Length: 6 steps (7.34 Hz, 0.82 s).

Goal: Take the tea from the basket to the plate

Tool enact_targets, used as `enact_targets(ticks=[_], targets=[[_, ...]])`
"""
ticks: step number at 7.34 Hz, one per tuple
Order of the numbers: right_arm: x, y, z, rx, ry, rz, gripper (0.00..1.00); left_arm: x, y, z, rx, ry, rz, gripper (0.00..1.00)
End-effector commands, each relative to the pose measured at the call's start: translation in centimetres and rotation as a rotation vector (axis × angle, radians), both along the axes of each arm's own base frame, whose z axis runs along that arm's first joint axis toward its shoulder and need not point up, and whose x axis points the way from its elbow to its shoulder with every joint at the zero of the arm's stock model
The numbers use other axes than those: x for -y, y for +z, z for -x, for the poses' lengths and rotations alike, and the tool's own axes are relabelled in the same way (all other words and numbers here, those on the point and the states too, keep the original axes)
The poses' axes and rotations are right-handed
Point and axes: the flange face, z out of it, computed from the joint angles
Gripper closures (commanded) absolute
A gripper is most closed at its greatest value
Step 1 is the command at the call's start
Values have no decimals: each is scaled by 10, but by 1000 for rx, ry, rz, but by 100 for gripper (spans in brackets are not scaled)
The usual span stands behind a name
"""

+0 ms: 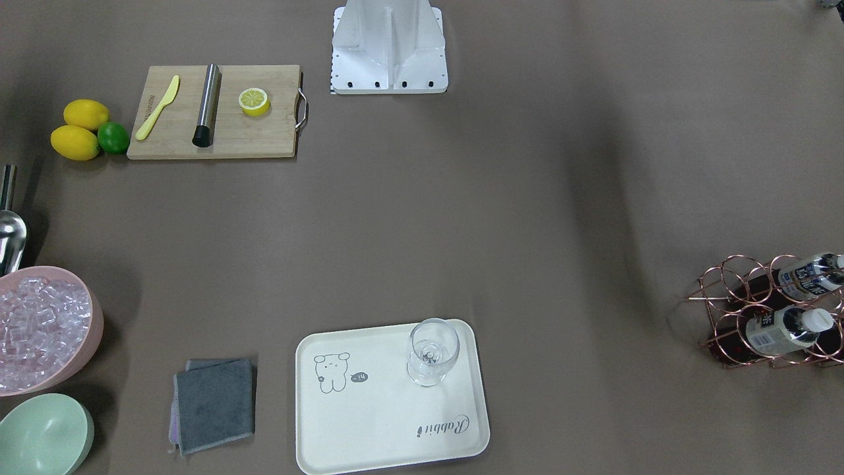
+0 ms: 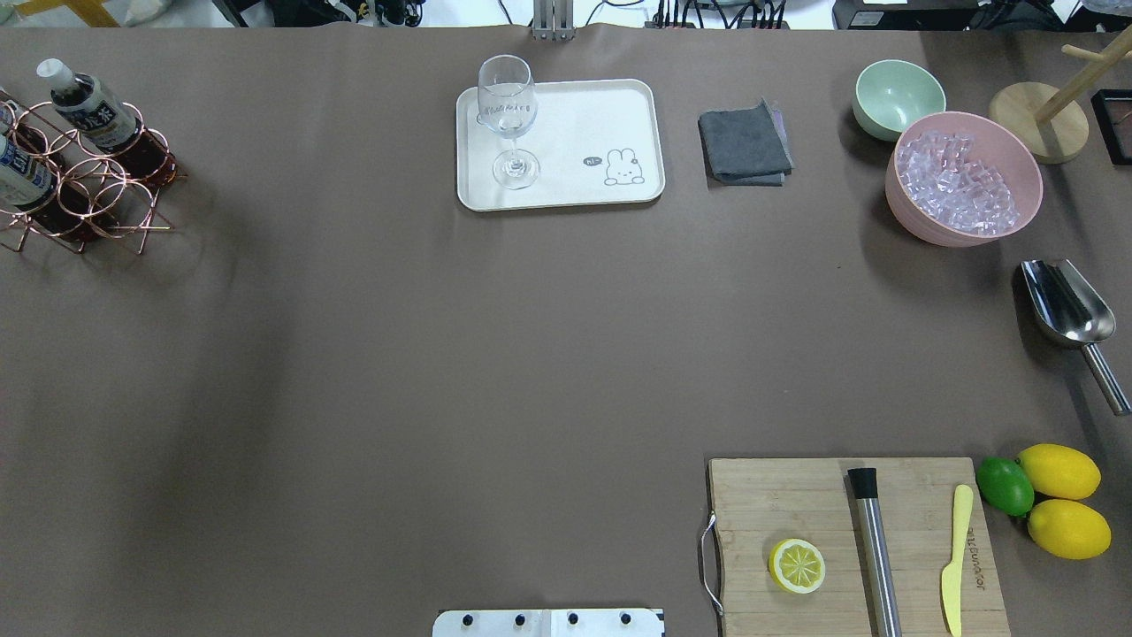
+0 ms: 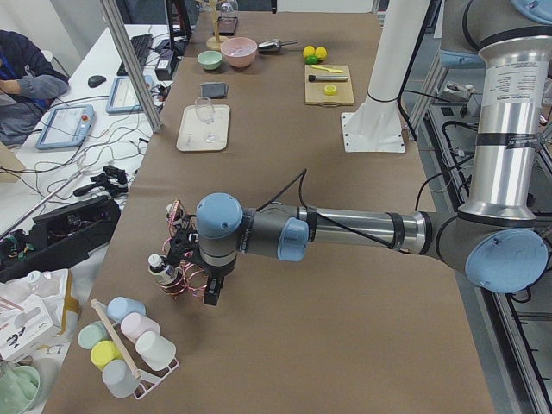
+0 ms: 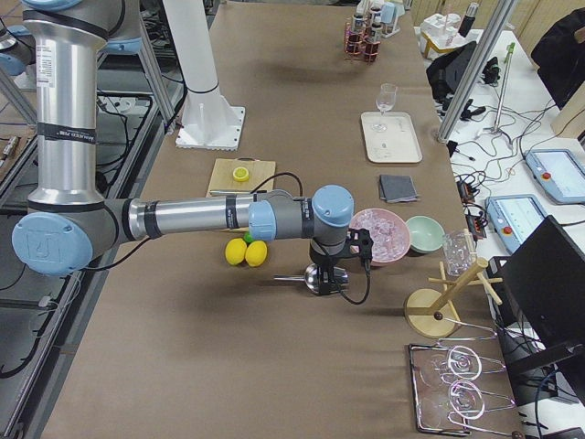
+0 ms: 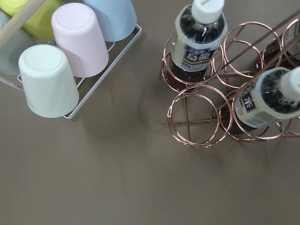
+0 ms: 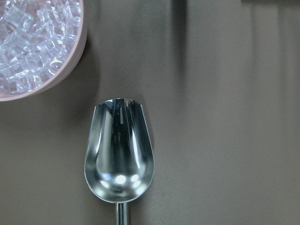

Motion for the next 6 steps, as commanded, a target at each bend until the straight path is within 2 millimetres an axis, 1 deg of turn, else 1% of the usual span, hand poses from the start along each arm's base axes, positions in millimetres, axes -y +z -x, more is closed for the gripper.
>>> enact_targets(ticks=[1,2,3,4,5,6], targets=[[3,-11,0,12,2,-26,0,1,-33,3,87,184,-160,2],[9,-38,1,19,19,-56,0,2,-46,2,110,267,-260,2],[30,-71,8,30,60,-69,0,5,-54,2,144,381,-391,2],[46,-95,20,37,44,-114,0,15,-67,3,177,485,-521,2],[65,-125,37,53,48,-137,0,22,-78,4,197,527,-583,2],[78,-153,56,71,62,-138,0,35,-93,4,205,530,-612,3]])
